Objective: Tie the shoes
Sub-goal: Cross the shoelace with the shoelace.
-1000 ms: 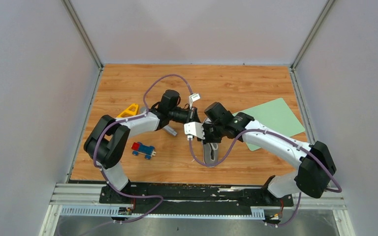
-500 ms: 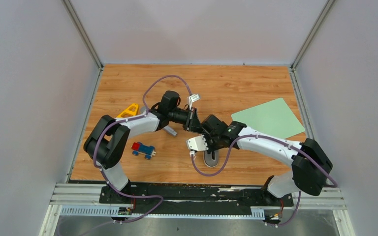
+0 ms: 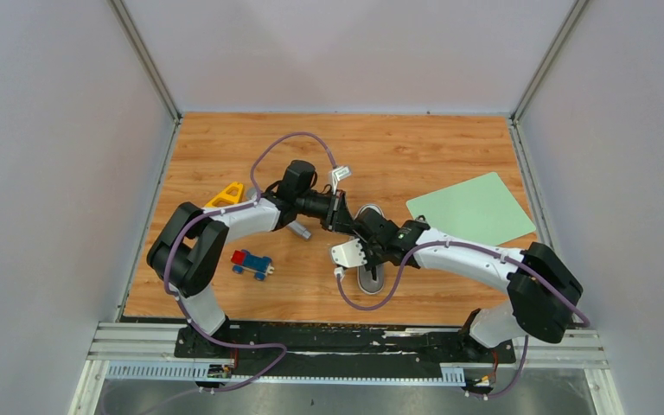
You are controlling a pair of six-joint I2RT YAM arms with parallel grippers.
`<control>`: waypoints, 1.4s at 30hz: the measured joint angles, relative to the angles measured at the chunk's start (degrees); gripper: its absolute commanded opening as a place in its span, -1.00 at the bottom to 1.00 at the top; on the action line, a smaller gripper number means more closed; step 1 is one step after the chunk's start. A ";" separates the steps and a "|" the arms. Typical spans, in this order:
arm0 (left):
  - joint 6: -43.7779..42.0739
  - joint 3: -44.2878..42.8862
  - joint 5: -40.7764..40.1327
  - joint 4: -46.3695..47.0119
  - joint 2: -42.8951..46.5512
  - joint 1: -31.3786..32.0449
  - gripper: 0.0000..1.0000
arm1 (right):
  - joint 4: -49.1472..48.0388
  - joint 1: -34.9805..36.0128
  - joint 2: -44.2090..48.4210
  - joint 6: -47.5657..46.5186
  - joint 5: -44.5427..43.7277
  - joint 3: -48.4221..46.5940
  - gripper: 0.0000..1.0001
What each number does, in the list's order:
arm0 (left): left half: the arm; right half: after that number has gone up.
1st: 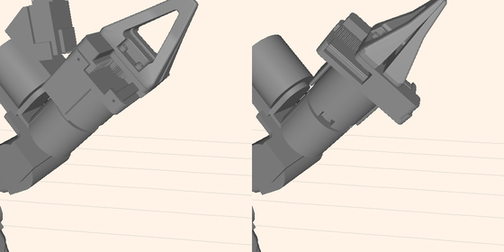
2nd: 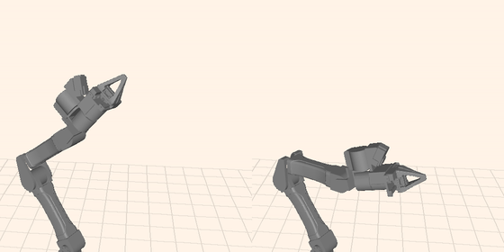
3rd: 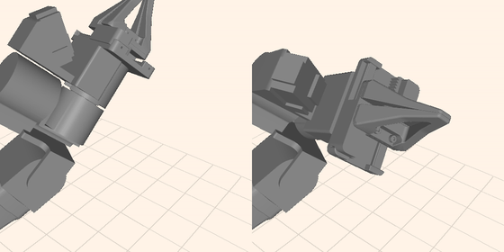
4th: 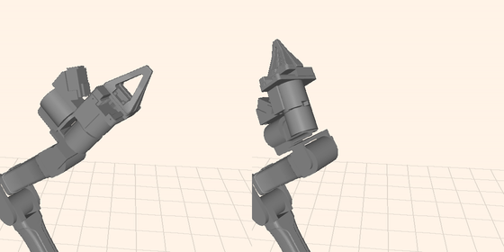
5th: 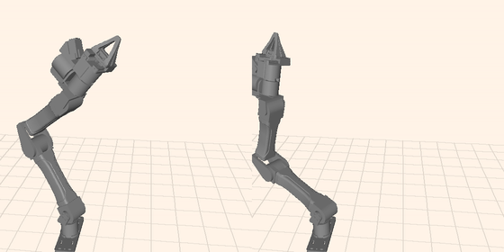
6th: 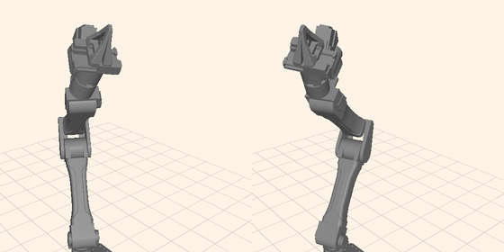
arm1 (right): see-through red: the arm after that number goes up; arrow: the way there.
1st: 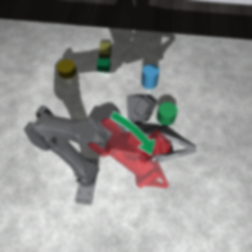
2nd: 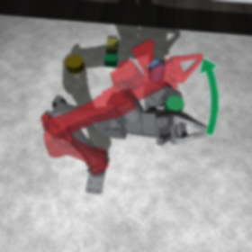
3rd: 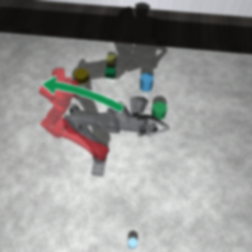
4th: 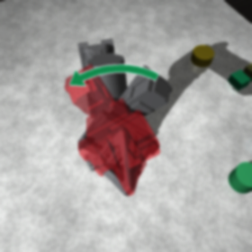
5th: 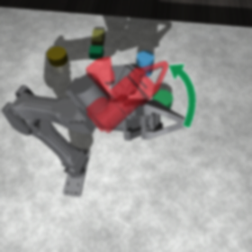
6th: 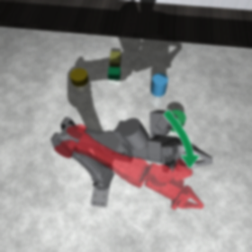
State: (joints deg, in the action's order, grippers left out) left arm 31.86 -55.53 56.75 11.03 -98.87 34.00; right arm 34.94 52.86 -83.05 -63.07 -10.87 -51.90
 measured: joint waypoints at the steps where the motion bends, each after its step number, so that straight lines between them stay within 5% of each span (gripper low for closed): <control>1: -0.35 0.00 -0.09 -0.22 0.00 0.00 -1.00 | -0.07 0.00 0.02 0.04 -0.13 0.00 -1.00; 6: -1.86 -0.09 -0.33 -1.66 0.00 0.00 -1.00 | -0.57 0.00 0.22 0.17 -1.05 0.13 -0.94; 11: -2.86 -0.35 -0.37 -2.51 -0.02 0.00 -1.00 | -2.32 0.00 1.09 -0.13 -2.21 2.19 -0.50; 18: -3.50 -0.35 -0.55 -2.71 -0.02 0.00 -1.00 | 2.62 -1.07 4.92 2.10 0.96 -0.92 -0.26; 27: -3.87 -0.35 -0.55 -2.69 -0.07 0.00 -1.00 | 13.99 -12.33 13.29 1.70 14.67 -6.14 -0.22; 35: -4.83 -0.33 -0.57 -3.26 -0.39 0.00 -1.00 | 11.65 -28.02 1.92 4.74 28.22 -9.94 -0.24; 42: -6.69 -0.24 -0.72 -4.26 -0.39 0.00 -1.00 | 6.29 -29.03 -5.57 7.02 34.64 -9.99 -0.25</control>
State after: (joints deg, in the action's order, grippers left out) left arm 25.17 -55.77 56.03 6.76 -99.26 34.00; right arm 41.23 23.83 -88.62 -56.05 23.77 -61.89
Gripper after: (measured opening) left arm 0.006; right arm 0.378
